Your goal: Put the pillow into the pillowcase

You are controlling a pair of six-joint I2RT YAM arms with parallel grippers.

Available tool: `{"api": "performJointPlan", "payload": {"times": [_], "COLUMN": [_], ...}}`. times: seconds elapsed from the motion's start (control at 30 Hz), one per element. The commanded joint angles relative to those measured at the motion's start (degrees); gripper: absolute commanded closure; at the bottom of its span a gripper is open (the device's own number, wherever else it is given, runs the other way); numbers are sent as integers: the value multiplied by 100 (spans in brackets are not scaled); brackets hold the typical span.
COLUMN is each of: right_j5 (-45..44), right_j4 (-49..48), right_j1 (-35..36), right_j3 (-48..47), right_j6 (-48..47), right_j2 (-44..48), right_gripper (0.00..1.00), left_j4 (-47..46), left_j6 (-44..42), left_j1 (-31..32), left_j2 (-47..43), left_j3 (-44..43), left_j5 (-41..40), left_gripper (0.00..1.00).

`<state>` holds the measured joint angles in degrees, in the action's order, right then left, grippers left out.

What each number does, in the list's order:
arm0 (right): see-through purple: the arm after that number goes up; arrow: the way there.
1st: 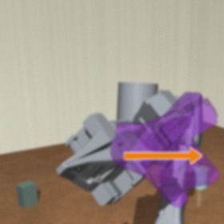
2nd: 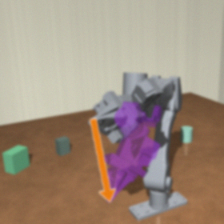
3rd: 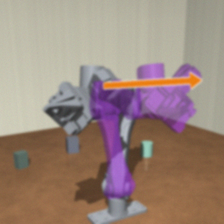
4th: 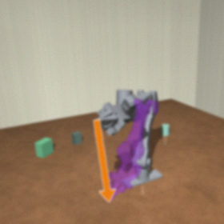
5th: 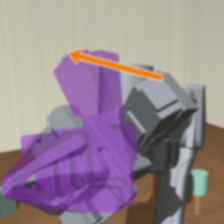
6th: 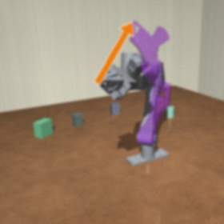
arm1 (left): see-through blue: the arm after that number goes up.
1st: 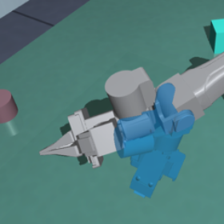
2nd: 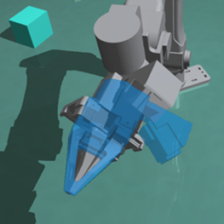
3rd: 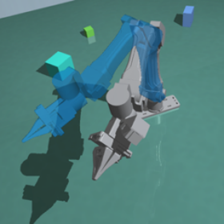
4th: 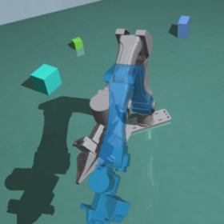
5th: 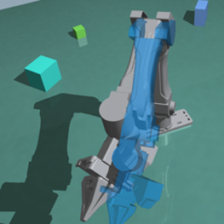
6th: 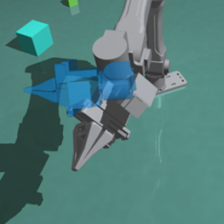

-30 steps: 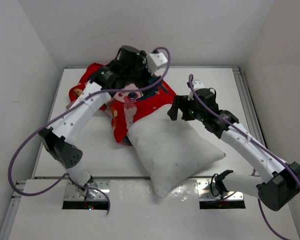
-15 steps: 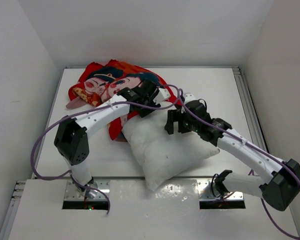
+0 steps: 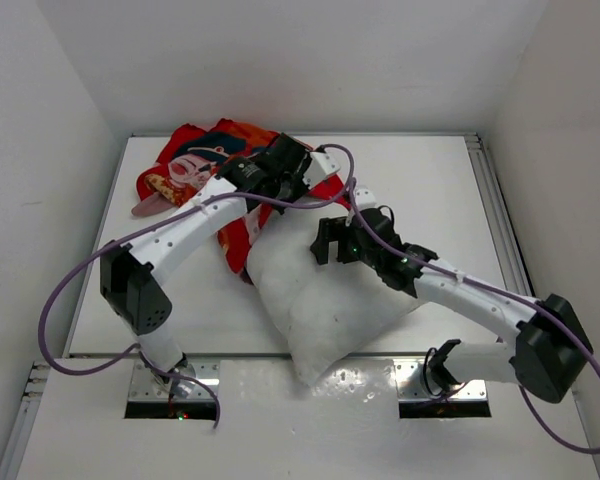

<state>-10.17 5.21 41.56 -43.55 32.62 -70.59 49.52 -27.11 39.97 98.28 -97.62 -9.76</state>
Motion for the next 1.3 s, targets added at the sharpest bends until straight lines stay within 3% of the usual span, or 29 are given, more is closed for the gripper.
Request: {"api": "performJointPlan", "payload": {"times": [0.0, 0.07, 0.1, 0.13, 0.17, 0.2, 0.33, 0.47, 0.67, 0.83, 1.07, 1.17, 1.27], "right_j5": [375, 717, 884, 999, 1365, 1534, 2081, 1074, 114, -886, -2751, -3236, -3176], "right_j4": [-1503, -1944, -2067, -2251, -2296, -2462, -3375, -4754, -5197, -5214, -4627, -4381, -3714], "right_j1": [115, 124, 107, 63, -24, -69, -245, -333, -306, -228, 19, -95, -253], "right_j3": [197, 259, 242, 216, 172, 76, -75, -197, -926, -1261, -1832, -1911, -2262], "right_j6": [95, 244, 323, 385, 646, 753, 1227, 1379, 878, 623, -19, 113, 464], "right_j2": [-533, -815, -1130, -1263, -1378, -1544, -1372, -598, 10, -200, -982, -1299, -1563], "right_gripper": [1, 5, 19, 43, 95, 100, 100, 100, 100, 100, 100, 100, 100], "left_j4": [242, 313, 339, 400, 453, 497, 769, 1051, 1183, 1218, 639, 322, 287], "left_j6": [40, -74, -118, -154, -189, -198, -277, -259, -233, -198, 715, 1059, 1269], "left_j1": [116, 265, 327, 380, 441, 442, 407, 433, 486, 819, 1066, 1066, 1040], "left_j2": [-397, -450, -459, -468, -485, -503, -547, -363, -196, -125, -90, -63, -116], "left_j3": [-424, -486, -494, -512, -538, -591, -1160, -2214, -2980, -3860, -4800, -5082, -4863], "left_j5": [711, 941, 1123, 1238, 1300, 1493, 1898, 2047, 2118, 2434, 4094, 4114, 3956], "left_gripper": [100, 100, 100, 100, 100, 100, 100, 100, 100, 100, 100, 100, 100]}}
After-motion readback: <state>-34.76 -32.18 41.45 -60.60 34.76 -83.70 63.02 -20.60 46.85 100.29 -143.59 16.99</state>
